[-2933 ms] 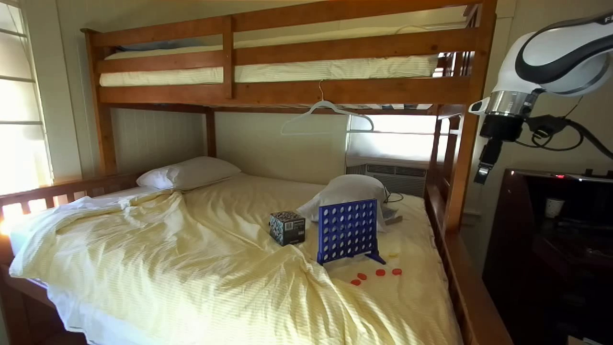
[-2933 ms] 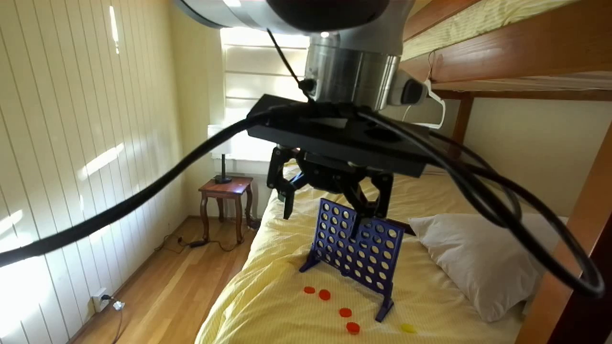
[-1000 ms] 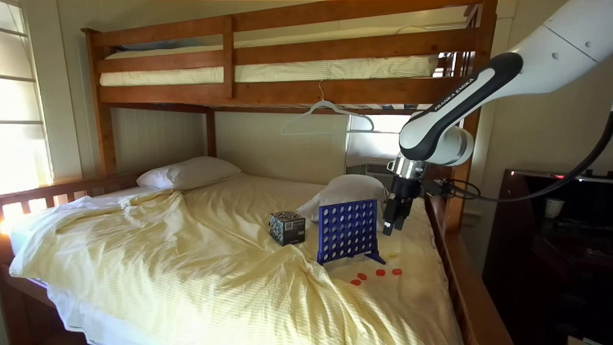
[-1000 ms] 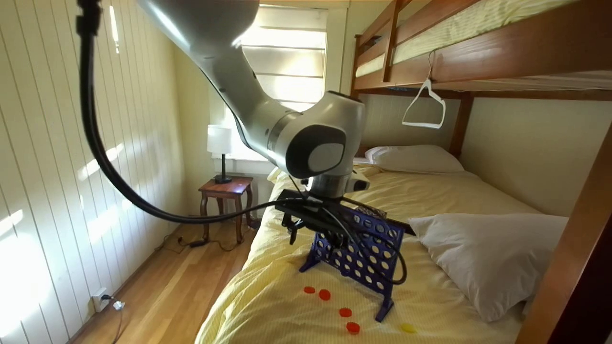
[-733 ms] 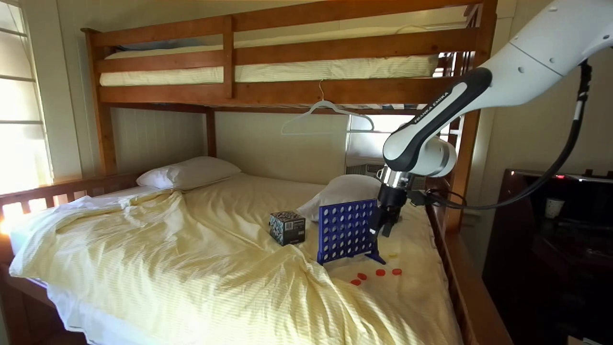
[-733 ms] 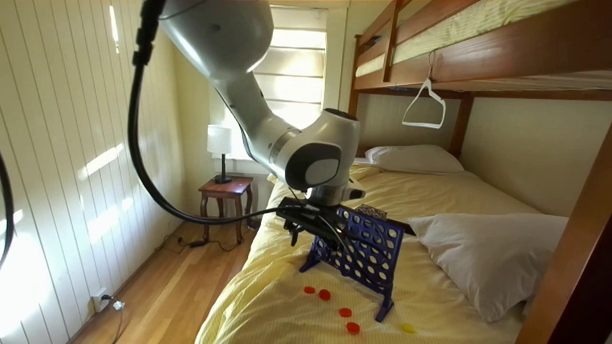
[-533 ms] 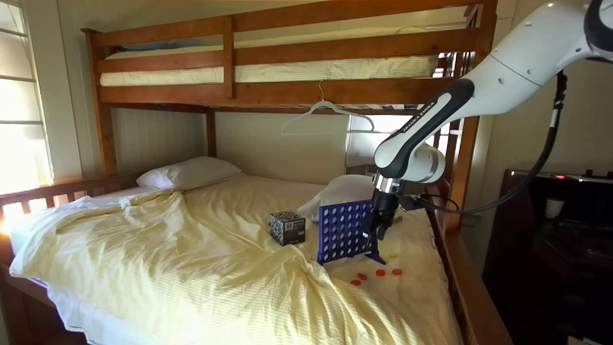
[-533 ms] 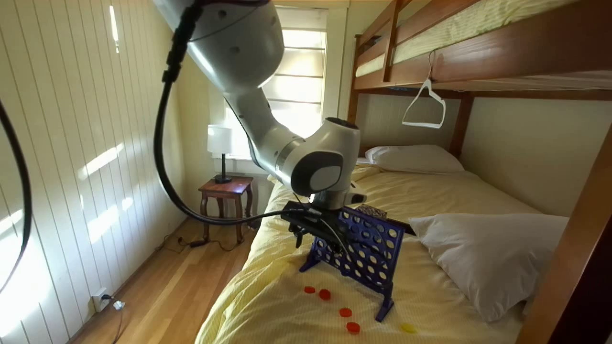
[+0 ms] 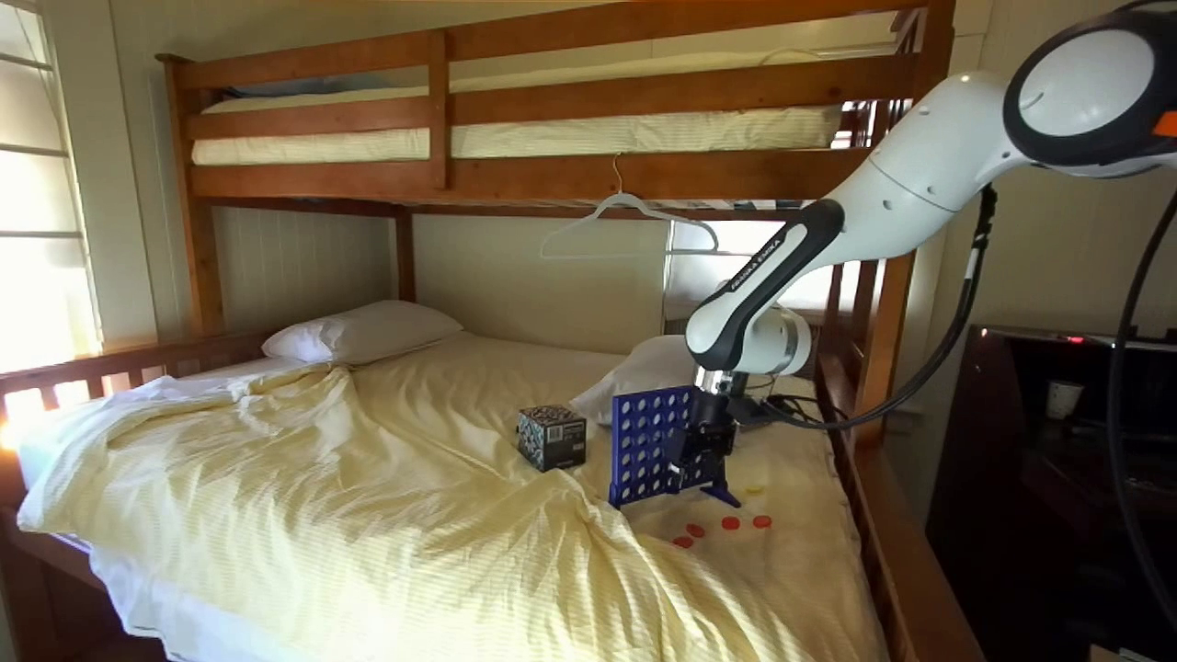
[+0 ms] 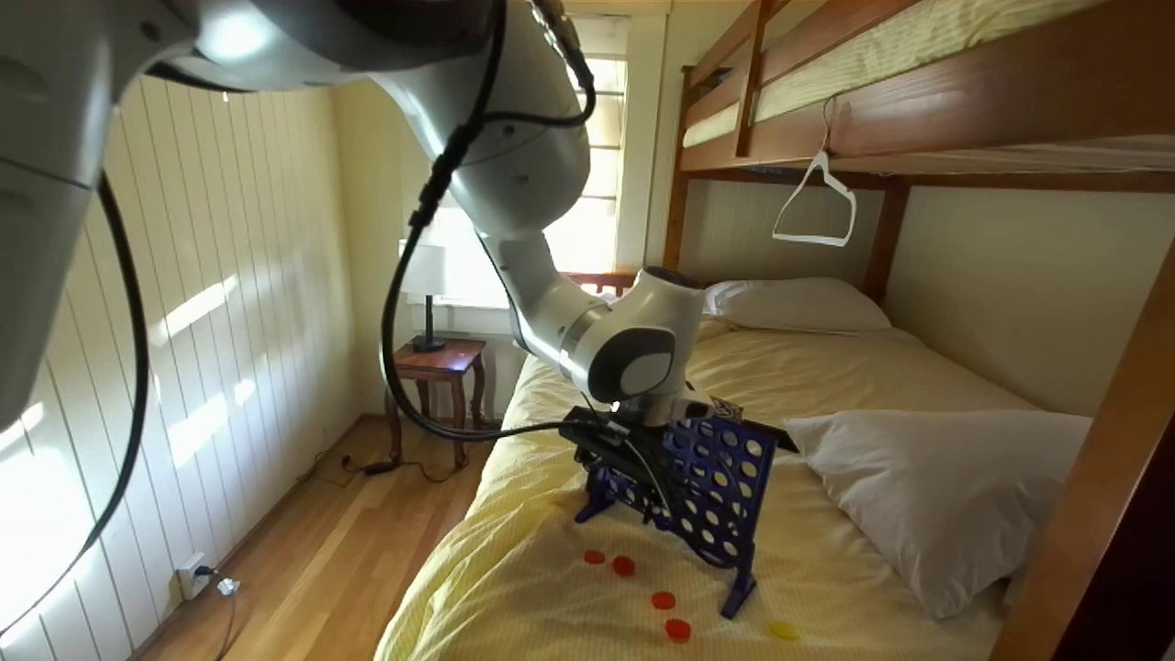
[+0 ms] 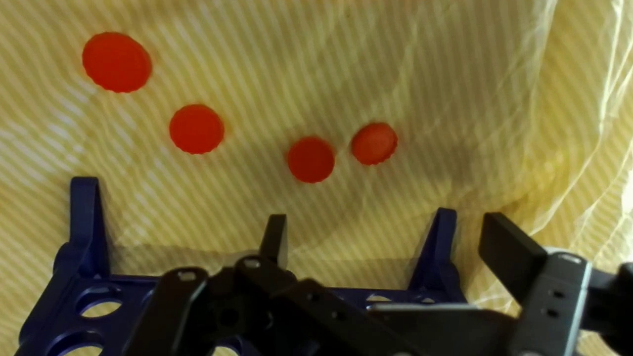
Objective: Put one orange chip in the blue game board.
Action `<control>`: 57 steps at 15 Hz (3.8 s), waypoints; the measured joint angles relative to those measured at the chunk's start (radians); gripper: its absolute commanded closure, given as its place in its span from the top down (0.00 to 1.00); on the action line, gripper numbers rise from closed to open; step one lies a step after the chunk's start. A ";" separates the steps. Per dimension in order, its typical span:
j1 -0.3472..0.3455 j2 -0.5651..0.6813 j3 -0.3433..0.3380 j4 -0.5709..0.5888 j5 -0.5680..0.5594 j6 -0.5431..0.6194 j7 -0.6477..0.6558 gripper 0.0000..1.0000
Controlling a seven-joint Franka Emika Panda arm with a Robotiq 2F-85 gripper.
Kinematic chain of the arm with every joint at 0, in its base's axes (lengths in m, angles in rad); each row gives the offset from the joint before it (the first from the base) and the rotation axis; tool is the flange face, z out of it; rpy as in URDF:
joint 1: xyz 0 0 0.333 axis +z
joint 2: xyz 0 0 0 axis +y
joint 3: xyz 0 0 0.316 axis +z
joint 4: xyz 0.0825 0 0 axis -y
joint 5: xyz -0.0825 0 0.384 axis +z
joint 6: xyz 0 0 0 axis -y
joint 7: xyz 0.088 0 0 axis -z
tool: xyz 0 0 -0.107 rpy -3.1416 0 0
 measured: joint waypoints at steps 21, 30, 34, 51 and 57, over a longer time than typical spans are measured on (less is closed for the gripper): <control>-0.011 0.190 0.026 0.067 -0.070 0.131 0.211 1.00; -0.010 0.227 0.019 0.090 -0.125 0.131 0.231 0.42; -0.010 0.229 0.018 0.090 -0.128 0.131 0.232 0.16; -0.010 0.229 0.012 0.078 -0.130 0.144 0.238 0.88; -0.008 0.228 0.012 0.055 -0.143 0.151 0.238 1.00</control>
